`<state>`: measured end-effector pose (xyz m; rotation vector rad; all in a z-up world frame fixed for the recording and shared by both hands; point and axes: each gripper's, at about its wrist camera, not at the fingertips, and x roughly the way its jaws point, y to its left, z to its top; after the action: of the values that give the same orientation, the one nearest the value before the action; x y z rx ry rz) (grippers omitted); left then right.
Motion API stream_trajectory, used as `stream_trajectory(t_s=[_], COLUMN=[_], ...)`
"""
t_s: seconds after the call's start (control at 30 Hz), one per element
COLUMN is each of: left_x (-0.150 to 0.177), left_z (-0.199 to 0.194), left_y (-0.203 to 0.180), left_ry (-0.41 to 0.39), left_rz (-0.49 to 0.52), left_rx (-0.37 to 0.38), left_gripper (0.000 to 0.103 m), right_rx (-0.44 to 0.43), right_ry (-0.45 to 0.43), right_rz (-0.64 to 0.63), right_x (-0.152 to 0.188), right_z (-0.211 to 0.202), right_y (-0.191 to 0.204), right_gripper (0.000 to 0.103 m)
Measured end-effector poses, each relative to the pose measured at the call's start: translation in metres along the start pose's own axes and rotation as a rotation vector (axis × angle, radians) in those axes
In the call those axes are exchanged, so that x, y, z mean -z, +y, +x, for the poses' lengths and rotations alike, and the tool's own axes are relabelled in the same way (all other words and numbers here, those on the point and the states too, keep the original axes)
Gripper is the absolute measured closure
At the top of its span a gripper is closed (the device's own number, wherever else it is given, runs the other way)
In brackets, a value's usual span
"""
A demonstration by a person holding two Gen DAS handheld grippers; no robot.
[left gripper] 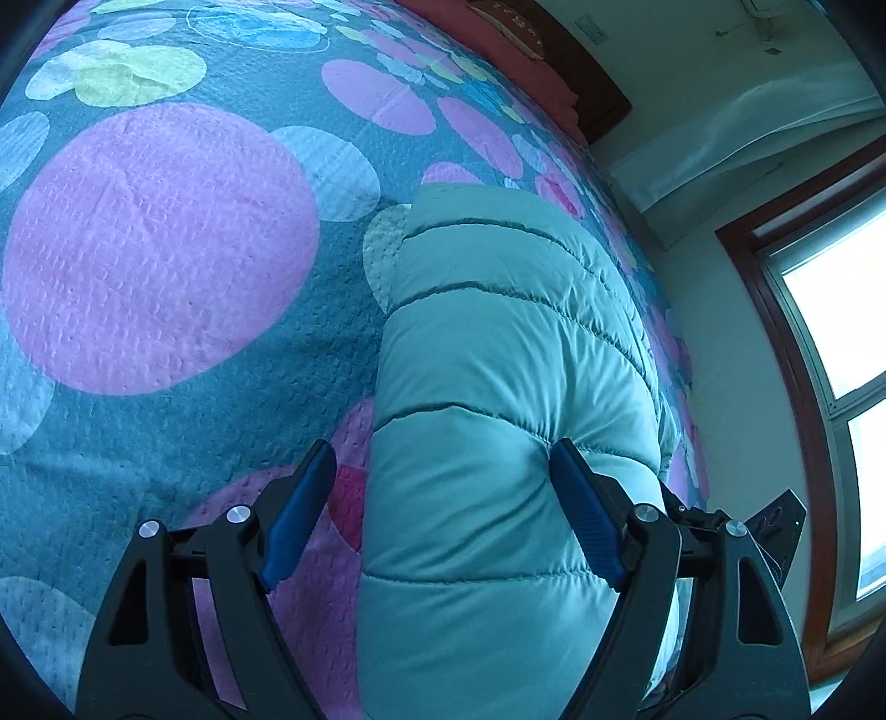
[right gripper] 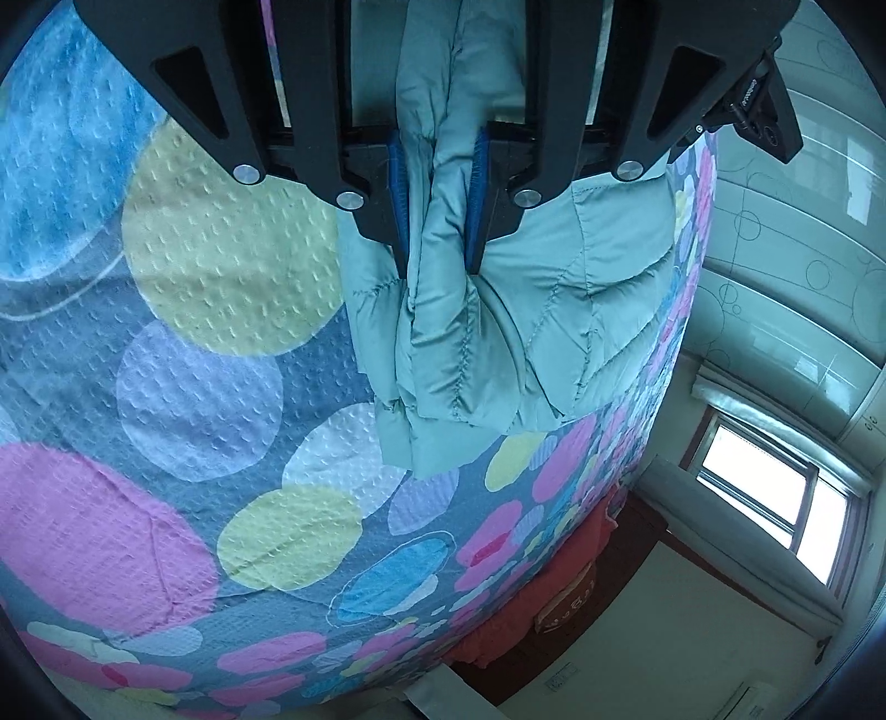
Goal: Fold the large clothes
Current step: 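Grasp the folded jacket end with the right gripper while the left gripper presses it flat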
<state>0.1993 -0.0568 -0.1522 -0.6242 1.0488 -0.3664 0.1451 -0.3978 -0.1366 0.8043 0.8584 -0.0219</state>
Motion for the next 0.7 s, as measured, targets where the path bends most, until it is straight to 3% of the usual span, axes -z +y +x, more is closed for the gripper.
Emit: stream_trajectory(t_s=[0.1, 0.37, 0.47, 0.53, 0.6, 0.7], left_x=[0.009, 0.027, 0.030, 0.031, 0.031, 0.033], left_z=[-0.011, -0.032, -0.029, -0.026, -0.021, -0.014], left_y=[-0.002, 0.001, 0.001, 0.000, 0.000, -0.001], left_ry=[-0.010, -0.037, -0.028, -0.021, -0.014, -0.004], left_rz=[0.024, 0.044, 0.046, 0.045, 0.052, 0.061], left_rx=[0.007, 0.006, -0.011, -0.025, -0.045, -0.059], left_gripper=[0.023, 0.023, 0.024, 0.025, 0.026, 0.035], right_rx=[-0.021, -0.073, -0.046, -0.011, -0.004, 0.001], right_ry=[-0.012, 0.033, 0.036, 0.055, 0.068, 0.069], right_rz=[0.008, -0.010, -0.024, -0.027, -0.026, -0.019], right_x=[0.011, 0.054, 0.061, 0.065, 0.066, 0.068], right_z=[-0.020, -0.052, -0.053, -0.047, -0.041, -0.033], right_y=[0.002, 0.008, 0.009, 0.006, 0.003, -0.001], right_gripper=[0.053, 0.052, 0.052, 0.054, 0.068, 0.076])
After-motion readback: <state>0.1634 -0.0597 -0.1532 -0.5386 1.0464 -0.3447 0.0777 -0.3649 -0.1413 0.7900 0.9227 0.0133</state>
